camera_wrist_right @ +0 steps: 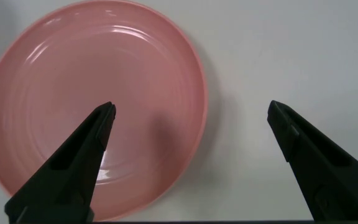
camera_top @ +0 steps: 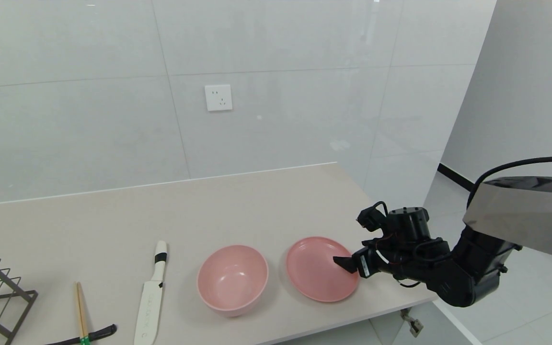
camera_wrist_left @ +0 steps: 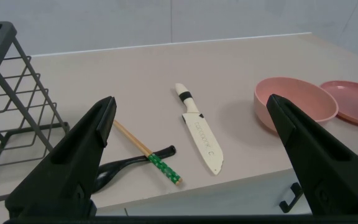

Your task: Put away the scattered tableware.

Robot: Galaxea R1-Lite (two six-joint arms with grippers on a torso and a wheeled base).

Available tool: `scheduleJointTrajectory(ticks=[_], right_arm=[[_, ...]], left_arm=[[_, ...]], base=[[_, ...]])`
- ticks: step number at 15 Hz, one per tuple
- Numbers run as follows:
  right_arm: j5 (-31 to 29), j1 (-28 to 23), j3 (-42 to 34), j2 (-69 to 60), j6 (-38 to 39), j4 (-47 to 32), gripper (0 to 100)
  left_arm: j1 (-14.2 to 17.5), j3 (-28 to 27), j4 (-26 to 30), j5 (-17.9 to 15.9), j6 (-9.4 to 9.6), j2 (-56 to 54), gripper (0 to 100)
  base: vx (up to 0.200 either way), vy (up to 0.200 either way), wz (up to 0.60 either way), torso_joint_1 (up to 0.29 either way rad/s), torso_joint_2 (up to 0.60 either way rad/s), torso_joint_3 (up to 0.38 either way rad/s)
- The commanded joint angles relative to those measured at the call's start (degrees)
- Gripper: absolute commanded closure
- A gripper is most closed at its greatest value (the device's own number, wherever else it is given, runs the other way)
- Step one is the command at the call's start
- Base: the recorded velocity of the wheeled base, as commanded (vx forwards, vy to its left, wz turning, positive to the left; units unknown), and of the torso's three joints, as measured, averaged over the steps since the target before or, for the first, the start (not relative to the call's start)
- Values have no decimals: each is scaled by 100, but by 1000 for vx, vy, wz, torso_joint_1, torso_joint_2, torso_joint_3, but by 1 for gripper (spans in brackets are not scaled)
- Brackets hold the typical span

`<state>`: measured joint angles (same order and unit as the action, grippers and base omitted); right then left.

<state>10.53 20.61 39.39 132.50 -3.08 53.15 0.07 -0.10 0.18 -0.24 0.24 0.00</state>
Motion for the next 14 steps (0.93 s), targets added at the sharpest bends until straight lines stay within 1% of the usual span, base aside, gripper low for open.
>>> scheduleJointTrajectory(ticks=[1,10,11,12,14], right_arm=[[1,13,8,65,-8,-7,0],[-43,180,51,241,-8,-7,0],[-86,180,69,276,-8,-15,0],[-253,189,78,320,27,-15,0],[-324,215,78,320,177,-15,0]], left_arm=[[1,1,-1,-2,2,9,0],[1,1,-1,7,-16,9,0],[1,1,-9,7,-16,9,0],[1,1,-1,16,-16,9,0],[1,1,-1,16,-16,0,0]], base=[[0,0,0,0,0,0],[0,0,0,0,0,0],[0,0,0,0,0,0],[0,0,0,0,0,0],[0,0,0,0,0,0]])
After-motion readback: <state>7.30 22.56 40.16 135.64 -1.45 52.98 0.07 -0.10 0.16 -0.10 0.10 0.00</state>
